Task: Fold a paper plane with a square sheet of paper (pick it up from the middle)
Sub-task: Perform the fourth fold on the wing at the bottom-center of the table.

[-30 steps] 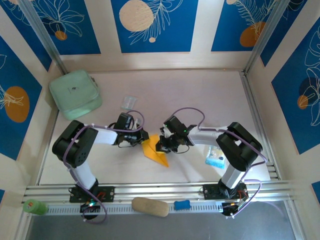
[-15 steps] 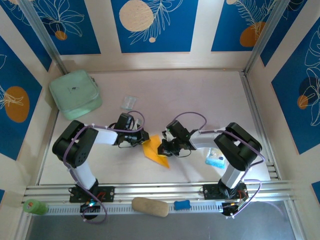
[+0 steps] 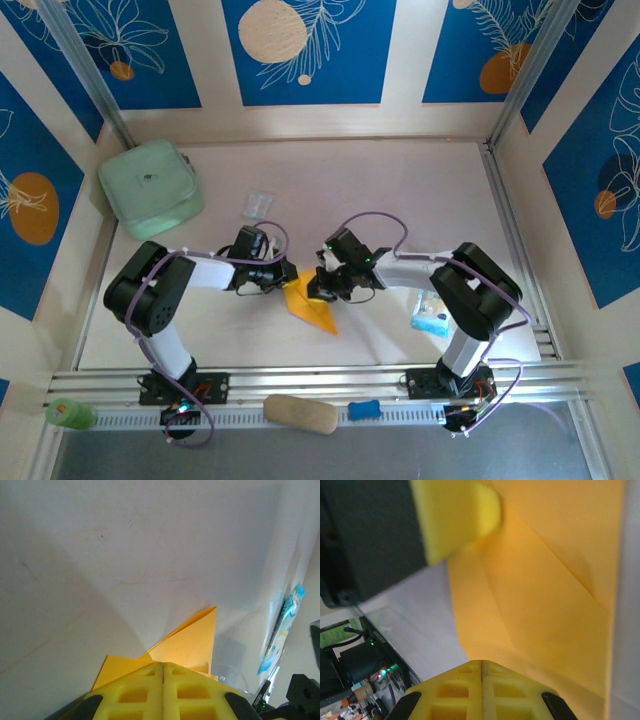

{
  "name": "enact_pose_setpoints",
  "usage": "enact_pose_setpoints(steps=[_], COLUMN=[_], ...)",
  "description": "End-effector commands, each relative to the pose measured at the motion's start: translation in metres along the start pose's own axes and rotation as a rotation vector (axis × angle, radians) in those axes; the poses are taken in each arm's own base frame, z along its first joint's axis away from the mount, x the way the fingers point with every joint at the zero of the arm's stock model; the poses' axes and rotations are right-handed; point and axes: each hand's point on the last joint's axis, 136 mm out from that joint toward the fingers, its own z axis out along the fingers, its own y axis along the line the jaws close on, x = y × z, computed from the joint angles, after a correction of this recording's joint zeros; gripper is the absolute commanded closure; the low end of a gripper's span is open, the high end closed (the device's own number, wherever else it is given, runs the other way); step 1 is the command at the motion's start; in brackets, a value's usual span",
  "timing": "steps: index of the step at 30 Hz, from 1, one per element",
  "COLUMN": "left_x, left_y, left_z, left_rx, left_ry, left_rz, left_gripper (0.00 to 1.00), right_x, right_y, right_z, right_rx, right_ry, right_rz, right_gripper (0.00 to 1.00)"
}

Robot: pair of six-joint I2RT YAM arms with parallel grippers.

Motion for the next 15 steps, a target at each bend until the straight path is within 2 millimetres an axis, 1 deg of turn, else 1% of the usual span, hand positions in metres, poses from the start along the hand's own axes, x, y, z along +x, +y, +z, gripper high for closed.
enact_pose_setpoints(steps=[1, 4, 7, 10, 15], left_x=[0.004, 0.003, 0.004, 0.004, 0.003], left_y=[0.017, 0.018, 0.019, 0.02, 0.021], left_z=[-0.004, -0.004, -0.003, -0.003, -0.003], left_rx=[-0.065, -0.066, -0.068, -0.072, -0.075], left_ry=[-0.006, -0.007, -0.004, -0.006, -0.006], left_rz=[-0.025, -0.025, -0.026, -0.025, -0.029], left_gripper=[1.0, 1.0, 1.0, 1.0, 1.0], right_x=[0.002, 0.009, 0.023, 0.033, 0.049], right_y=[-0.005, -0.027, -0.04, -0.044, -0.044], right_z=[0.013, 0.024, 0.028, 0.023, 0.006], right_rx=[0.029, 0.09, 0.116, 0.119, 0.107], right_ry=[0.031, 0.061, 0.086, 0.089, 0.086], right_rz=[0.003, 0.042, 0.056, 0.058, 0.045], right_gripper=[1.0, 1.0, 1.0, 1.0, 1.0])
